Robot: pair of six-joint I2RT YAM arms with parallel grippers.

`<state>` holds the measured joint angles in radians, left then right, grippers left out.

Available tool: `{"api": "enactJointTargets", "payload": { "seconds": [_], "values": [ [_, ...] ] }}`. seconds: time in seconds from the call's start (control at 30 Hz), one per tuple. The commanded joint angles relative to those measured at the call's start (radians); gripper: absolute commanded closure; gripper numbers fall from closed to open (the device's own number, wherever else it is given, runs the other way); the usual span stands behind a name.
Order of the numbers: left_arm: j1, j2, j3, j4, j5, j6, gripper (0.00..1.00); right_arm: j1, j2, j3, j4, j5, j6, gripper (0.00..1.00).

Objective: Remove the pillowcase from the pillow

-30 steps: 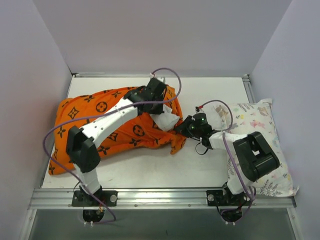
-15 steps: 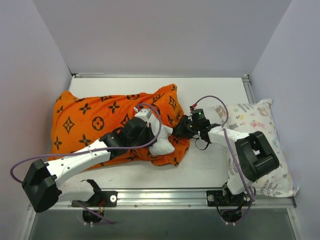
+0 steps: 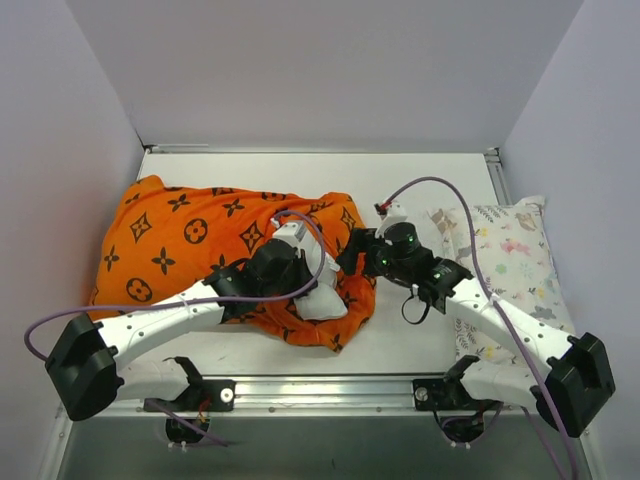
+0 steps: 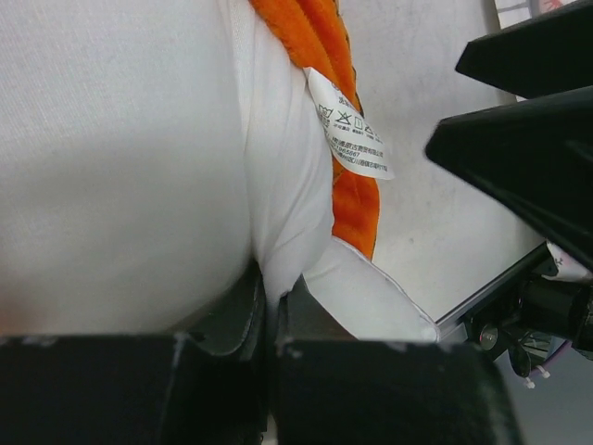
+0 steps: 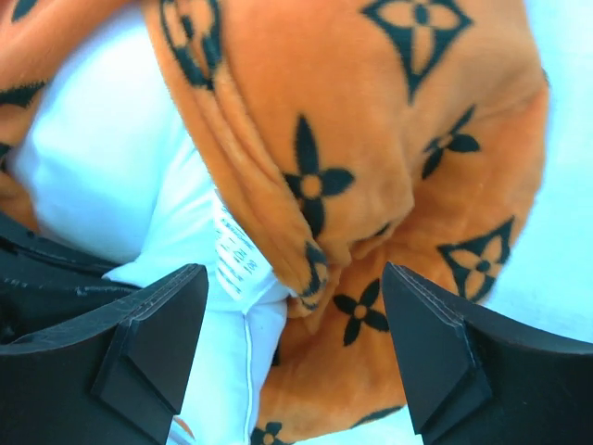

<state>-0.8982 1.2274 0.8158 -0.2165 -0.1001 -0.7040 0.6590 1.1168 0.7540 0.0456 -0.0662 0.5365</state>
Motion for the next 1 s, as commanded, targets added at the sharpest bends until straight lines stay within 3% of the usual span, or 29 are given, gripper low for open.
{"api": "enactJointTargets", "payload": {
  "seconds": [0.0,0.13,0.23,0.33,0.37,0.47,0.7,0.93,0.97],
  "values": [
    [-0.013,0.004,0.028,0.035,-0.001,-0.017,1.00,0.051,0.081,0.074,-0.024,0.089,-0.081,0.23],
    [-0.022,-0.002,0.045,0.023,-0.006,-0.018,1.00,0.085,0.223,0.155,-0.007,0.103,-0.118,0.22],
    [-0.033,-0.022,0.052,0.019,-0.003,-0.020,1.00,0.079,0.340,0.240,-0.041,0.172,-0.121,0.27],
    [-0.047,-0.057,0.063,-0.001,0.007,-0.022,1.00,0.030,0.428,0.307,-0.130,0.287,-0.092,0.62],
    [-0.050,-0.069,0.071,-0.007,0.010,-0.020,1.00,0.005,0.440,0.312,-0.142,0.301,-0.061,0.84],
    [-0.059,-0.132,0.078,-0.032,0.028,-0.015,1.00,-0.096,0.472,0.323,-0.138,0.312,-0.033,0.97],
    [-0.084,-0.296,0.080,-0.075,0.100,-0.012,1.00,-0.238,0.610,0.444,-0.142,0.283,0.002,1.00],
    [-0.137,-0.397,0.085,-0.173,0.053,-0.023,1.00,-0.358,0.745,0.582,-0.122,0.085,0.059,1.00],
    [-0.140,-0.419,0.086,-0.181,0.045,-0.026,1.00,-0.375,0.759,0.591,-0.106,0.003,0.089,1.00]
  ]
}}
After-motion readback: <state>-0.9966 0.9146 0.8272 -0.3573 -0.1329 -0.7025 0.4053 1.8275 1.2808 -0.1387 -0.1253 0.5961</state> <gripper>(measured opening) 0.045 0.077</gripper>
